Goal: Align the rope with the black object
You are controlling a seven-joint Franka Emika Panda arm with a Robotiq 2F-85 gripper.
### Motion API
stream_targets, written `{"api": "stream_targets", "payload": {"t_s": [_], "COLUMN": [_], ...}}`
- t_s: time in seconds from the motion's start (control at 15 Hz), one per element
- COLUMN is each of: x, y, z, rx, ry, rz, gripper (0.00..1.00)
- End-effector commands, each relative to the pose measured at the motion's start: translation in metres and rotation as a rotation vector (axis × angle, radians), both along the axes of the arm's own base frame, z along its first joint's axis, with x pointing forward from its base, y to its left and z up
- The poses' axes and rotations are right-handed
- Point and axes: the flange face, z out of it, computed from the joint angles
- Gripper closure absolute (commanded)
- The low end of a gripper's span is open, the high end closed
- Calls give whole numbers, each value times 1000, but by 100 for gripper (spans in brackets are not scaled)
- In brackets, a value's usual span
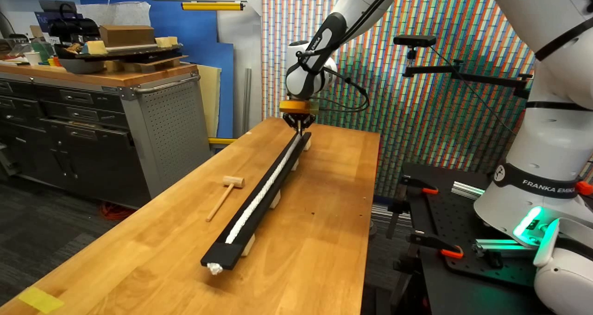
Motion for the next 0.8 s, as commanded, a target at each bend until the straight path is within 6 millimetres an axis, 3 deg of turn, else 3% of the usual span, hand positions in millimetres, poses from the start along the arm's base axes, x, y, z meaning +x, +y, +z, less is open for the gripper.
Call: {"api": "stream_targets", "payload": {"t_s": [0.0,0.27,0.33,0.73], "x": [19,23,-5,-56], "y": [-2,6,-4,0], "z": [-3,1,11,20], "rx": [-3,-8,-7,-4], "ry": [-10,-30,-33,-57], "rz": [-27,-32,-35,-62], "gripper": [97,97,97,97]}}
